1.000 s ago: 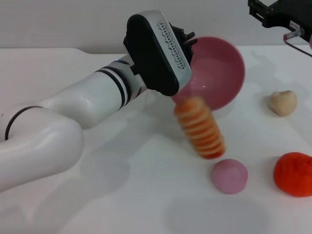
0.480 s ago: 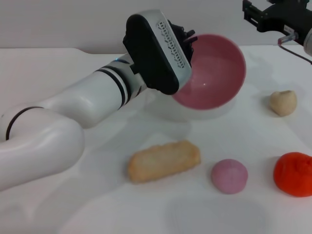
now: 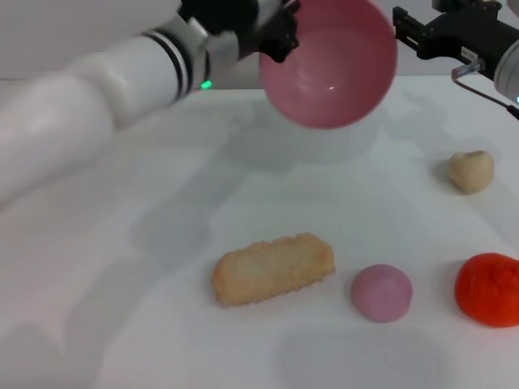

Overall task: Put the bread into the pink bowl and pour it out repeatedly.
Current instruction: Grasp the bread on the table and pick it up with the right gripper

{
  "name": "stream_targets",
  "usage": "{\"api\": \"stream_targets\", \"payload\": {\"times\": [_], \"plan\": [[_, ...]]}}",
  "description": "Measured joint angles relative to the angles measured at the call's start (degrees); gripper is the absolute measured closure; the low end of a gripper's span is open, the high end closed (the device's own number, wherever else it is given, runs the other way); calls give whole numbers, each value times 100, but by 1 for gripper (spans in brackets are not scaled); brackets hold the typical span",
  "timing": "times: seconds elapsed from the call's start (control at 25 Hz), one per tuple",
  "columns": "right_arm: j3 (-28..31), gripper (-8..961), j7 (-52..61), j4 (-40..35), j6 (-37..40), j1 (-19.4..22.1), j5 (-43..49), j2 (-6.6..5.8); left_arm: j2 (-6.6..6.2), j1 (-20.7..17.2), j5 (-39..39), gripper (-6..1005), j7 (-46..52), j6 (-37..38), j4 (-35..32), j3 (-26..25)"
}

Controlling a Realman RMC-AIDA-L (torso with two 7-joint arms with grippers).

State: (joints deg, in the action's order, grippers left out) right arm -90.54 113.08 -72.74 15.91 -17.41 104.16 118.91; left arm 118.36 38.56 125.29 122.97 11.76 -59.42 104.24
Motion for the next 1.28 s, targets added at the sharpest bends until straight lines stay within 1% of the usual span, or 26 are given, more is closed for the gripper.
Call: {"api": "stream_targets", "payload": {"times": [0.04, 0.08, 0.12, 0.16, 0.24, 0.28, 0.36, 0.4, 0.52, 0.56, 0.6, 0.64, 0.68, 0.72, 0.8, 0.88, 0.96, 1.0, 1.08, 1.12, 1.16, 1.28], "plan": [[-2, 347, 0, 25, 0, -15, 0, 0, 0, 0, 0, 952, 0, 0, 0, 0], [-5, 347, 0, 59, 1, -35, 0, 0, -9, 267, -156, 952, 0, 1108, 124, -781], [-6, 347, 0, 100, 0, -60, 0, 0, -11, 351, -175, 952, -3, 1402, 184, -1030], [-8, 347, 0, 134, 0, -84, 0, 0, -19, 463, -200, 952, -15, 1851, 262, -1363], [-12, 347, 1, 218, -1, -131, -1, 0, -27, 589, -201, 952, -39, 2427, 341, -1858], [-14, 347, 2, 263, 0, -158, -1, 0, -33, 614, -195, 952, -41, 2604, 350, -2028], [-16, 347, 1, 323, -1, -198, -1, 0, -66, 665, -170, 952, -31, 3066, 351, -2526], [-21, 347, 0, 336, -1, -207, -1, 0, -91, 694, -141, 952, -22, 3375, 345, -2896], [-65, 347, 0, 343, -4, -215, -1, 0, -125, 731, 69, 952, -15, 3774, 340, -3503], [-74, 347, 0, 344, -6, -216, -1, 0, -125, 731, 69, 952, -15, 3774, 340, -3503], [-74, 347, 0, 344, -8, -218, -1, 0, -143, 736, 202, 952, 2, 3911, 334, -3740], [-75, 347, 0, 345, -8, -219, -1, 0, -230, 744, 468, 952, 145, 4258, 316, -4102], [-75, 347, 4, 346, 1, -219, -1, 0, -276, 744, 526, 952, 212, 4367, 312, -4175], [-77, 347, 21, 346, 32, -219, -1, 0, -276, 744, 526, 952, 212, 4367, 312, -4175], [-76, 347, 60, 345, 147, -219, -1, 0, -416, 719, 657, 952, 389, 4765, 299, -4384], [-51, 347, 91, 345, 323, -230, -2, 0, -510, 692, 738, 952, 468, 5216, 298, -4631], [-26, 347, 144, 388, 478, -279, -5, 0, -510, 692, 738, 952, 468, 5216, 298, -4631], [-18, 347, 191, 446, 581, -329, -9, -1, -677, 627, 833, 952, 489, 6209, 271, -5087], [32, 347, 291, 622, 807, -460, -9, -13, -726, 564, 877, 952, 490, 6541, 232, -5181], [122, 347, 366, 874, 1121, -644, 2, -26, -758, 487, 914, 952, 498, 6759, 170, -5208], [122, 347, 366, 874, 1121, -644, 2, -26, -767, 460, 923, 952, 507, 6816, 150, -5212], [315, 347, 407, 1411, 1693, -1044, 38, -37, -815, 306, 938, 952, 578, 7008, 75, -5220]]}}
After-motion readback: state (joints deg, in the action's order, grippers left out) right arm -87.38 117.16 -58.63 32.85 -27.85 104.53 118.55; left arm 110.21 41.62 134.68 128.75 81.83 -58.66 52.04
